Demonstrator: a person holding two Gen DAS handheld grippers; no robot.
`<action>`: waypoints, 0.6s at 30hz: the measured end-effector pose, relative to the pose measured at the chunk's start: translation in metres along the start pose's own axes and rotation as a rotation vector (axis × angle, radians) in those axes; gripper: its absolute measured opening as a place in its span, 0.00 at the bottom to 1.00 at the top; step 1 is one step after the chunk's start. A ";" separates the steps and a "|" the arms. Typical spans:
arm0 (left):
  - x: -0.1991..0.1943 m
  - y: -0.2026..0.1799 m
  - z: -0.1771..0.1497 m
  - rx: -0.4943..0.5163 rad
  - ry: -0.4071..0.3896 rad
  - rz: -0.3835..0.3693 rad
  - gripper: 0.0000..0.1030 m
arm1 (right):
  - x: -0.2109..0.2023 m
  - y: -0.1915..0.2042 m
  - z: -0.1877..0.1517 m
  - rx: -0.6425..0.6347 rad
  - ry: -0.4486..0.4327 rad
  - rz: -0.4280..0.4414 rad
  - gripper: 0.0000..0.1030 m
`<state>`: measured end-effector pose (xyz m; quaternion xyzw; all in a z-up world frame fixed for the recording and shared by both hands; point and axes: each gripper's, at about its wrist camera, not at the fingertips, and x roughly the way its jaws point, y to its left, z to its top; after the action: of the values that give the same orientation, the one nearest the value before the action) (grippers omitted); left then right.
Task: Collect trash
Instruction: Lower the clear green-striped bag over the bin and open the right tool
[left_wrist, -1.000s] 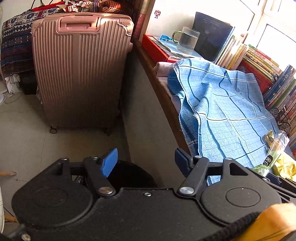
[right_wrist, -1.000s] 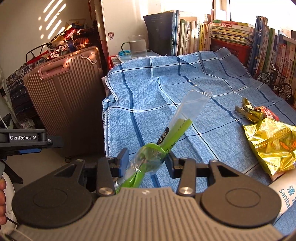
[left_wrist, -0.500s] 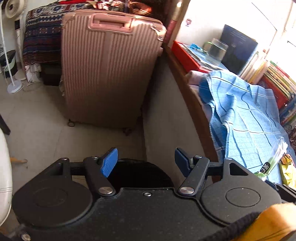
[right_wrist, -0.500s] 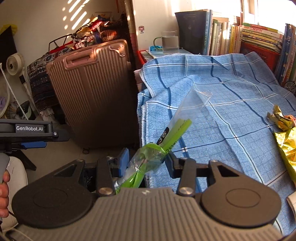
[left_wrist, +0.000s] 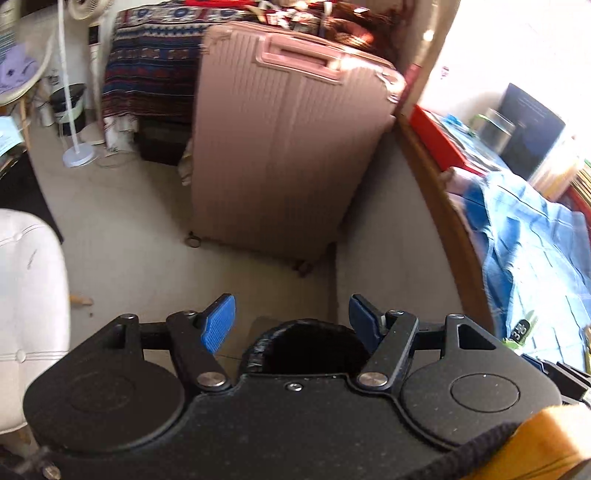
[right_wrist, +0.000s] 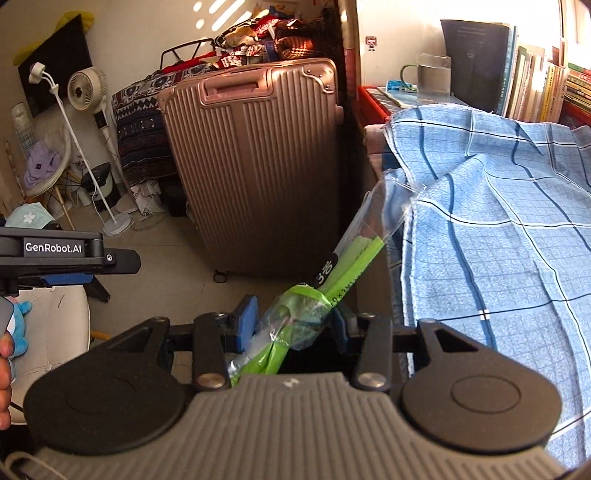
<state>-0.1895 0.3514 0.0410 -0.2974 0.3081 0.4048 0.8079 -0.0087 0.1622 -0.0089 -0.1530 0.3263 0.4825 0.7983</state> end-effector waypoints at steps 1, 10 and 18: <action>0.000 0.005 0.000 -0.008 0.000 0.009 0.64 | 0.001 0.002 -0.001 -0.004 0.003 0.005 0.50; 0.000 0.020 0.002 -0.010 0.004 0.023 0.64 | 0.011 0.004 0.001 0.004 0.020 -0.009 0.61; 0.002 0.013 0.006 0.008 -0.001 0.014 0.64 | 0.015 0.004 0.004 0.016 0.022 -0.016 0.62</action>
<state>-0.1978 0.3637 0.0404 -0.2919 0.3116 0.4095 0.8062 -0.0055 0.1766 -0.0159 -0.1545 0.3377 0.4717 0.7997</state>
